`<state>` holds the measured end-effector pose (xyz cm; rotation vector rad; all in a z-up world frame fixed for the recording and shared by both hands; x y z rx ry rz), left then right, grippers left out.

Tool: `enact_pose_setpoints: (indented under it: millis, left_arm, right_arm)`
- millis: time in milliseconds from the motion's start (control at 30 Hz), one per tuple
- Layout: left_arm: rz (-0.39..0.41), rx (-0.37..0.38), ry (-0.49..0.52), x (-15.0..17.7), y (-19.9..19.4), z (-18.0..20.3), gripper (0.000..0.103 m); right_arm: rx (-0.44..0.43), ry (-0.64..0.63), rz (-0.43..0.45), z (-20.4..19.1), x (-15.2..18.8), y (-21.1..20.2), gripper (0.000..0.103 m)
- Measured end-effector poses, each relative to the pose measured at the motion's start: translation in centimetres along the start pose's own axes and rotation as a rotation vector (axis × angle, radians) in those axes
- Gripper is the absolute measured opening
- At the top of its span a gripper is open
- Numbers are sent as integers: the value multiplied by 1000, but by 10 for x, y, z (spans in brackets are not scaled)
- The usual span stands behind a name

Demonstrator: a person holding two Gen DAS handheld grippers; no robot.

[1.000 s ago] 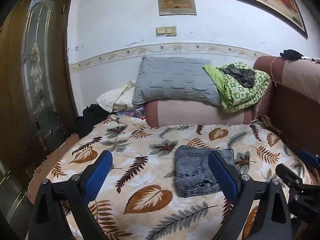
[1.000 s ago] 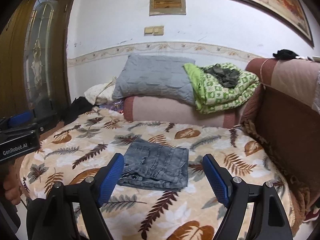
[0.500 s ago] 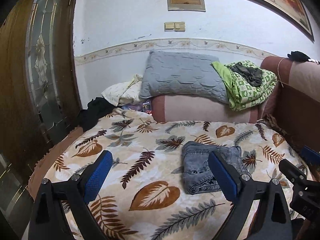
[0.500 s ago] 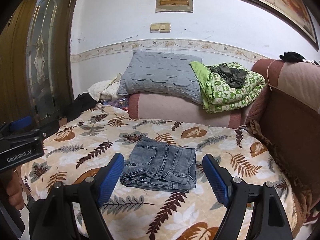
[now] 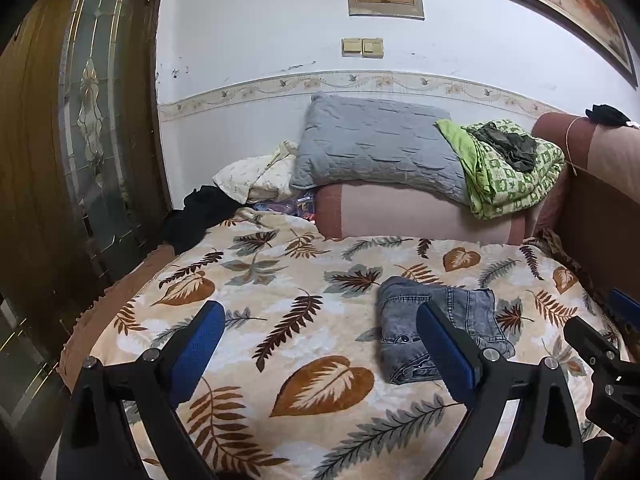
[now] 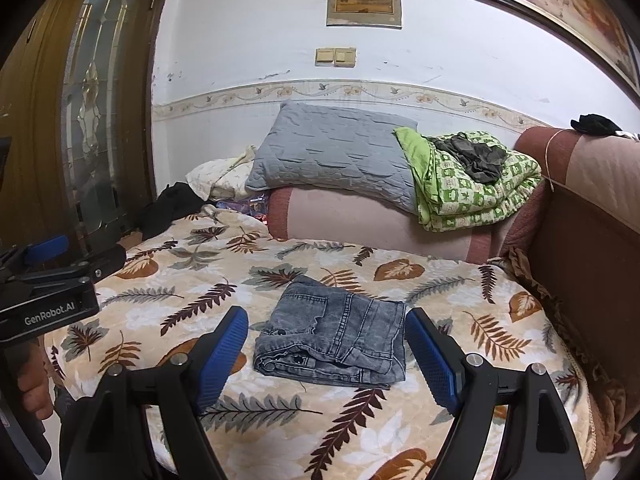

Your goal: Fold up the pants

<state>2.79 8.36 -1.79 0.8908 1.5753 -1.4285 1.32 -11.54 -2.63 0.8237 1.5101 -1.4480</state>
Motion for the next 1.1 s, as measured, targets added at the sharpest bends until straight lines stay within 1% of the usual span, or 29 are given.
enact_pose_setpoints:
  millis: [300, 700, 867, 1000, 1100]
  left_arm:
    - [-4, 5, 1, 2, 0, 1, 96]
    - [-10, 32, 43, -2, 1, 20, 96]
    - [-13, 54, 51, -4, 1, 28, 96]
    - [-8, 95, 45, -5, -2, 35, 96]
    - [-25, 108, 32, -3, 1, 37, 96]
  right_arm:
    - [0, 3, -9, 3, 2, 3, 83]
    - [0, 23, -14, 14, 8, 6, 83]
    - [4, 35, -14, 20, 9, 6, 83]
    - [6, 48, -18, 25, 11, 7, 83]
    - [12, 52, -22, 28, 13, 8, 83]
Point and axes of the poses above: each gripper's, at about its wrist camera, not at the fingertips, and y roughly the way its jaws point, z to its right, x to its underside, the point moved 7 cm from there along y, roughly the way its jaws point, and after that the axes turned 2 degrees about z, right-handed, at the moved point
